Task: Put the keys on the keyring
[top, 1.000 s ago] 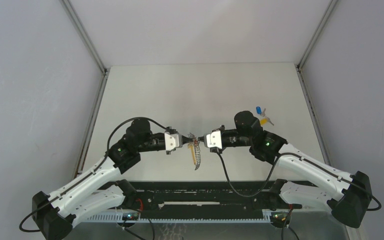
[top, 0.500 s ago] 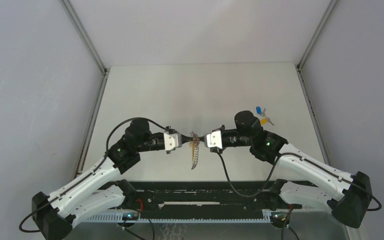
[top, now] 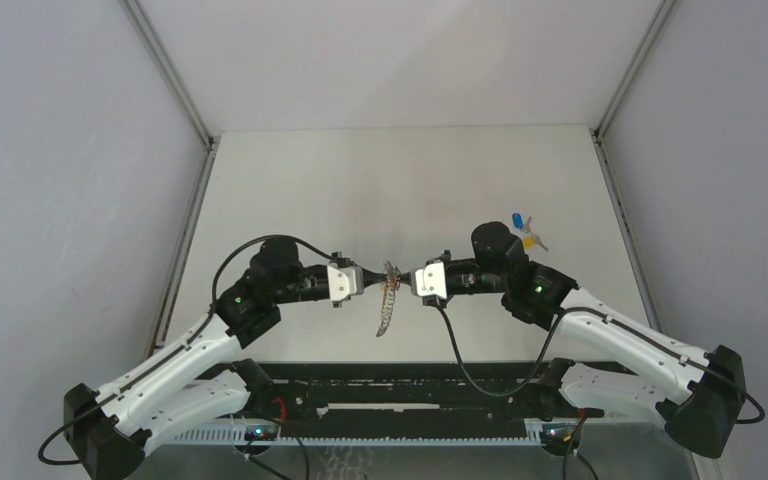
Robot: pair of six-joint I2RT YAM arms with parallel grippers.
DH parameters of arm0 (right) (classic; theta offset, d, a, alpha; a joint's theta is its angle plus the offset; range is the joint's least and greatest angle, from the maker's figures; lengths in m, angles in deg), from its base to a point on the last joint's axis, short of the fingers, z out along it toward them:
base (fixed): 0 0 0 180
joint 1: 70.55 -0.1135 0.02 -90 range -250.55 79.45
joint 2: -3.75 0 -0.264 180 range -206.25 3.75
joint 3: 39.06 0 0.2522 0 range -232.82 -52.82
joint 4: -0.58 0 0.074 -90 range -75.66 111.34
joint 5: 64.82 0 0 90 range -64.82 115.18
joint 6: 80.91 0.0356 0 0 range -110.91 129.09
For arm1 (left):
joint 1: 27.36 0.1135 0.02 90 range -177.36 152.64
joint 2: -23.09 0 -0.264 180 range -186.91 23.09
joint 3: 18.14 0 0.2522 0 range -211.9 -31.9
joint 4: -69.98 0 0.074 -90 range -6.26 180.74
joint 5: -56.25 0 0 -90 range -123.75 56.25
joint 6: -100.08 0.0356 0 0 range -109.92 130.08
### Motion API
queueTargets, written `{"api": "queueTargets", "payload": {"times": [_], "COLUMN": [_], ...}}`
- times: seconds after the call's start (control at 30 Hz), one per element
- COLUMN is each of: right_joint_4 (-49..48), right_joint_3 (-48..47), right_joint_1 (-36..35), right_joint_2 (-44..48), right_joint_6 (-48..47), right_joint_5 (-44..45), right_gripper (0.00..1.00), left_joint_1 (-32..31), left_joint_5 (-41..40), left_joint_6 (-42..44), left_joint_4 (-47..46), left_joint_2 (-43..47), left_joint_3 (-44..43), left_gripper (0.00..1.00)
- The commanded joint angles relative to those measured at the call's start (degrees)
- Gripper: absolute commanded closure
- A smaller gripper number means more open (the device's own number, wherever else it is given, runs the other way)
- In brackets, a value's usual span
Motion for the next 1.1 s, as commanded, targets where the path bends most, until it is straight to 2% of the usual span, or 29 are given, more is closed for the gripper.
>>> {"api": "queueTargets", "payload": {"times": [0.0, 1.07], "right_joint_4": [-1.65, -1.5], "right_joint_3": [-2.62, -2.59], "right_joint_1": [-0.57, -0.99], "right_joint_2": [0.75, 1.34], "right_joint_6": [1.35, 2.45], "right_joint_5": [-1.25, 2.81], "right_gripper": [1.0, 1.0], "left_joint_1": [-0.29, -0.3], "left_joint_5": [0.28, -0.07], "left_joint_6": [-0.59, -0.72], "left_joint_4": [-3.95, -4.32], "left_joint_2": [1.14, 1.92], "left_joint_3": [-1.11, -0.5], "left_gripper": [1.0, 1.0]}}
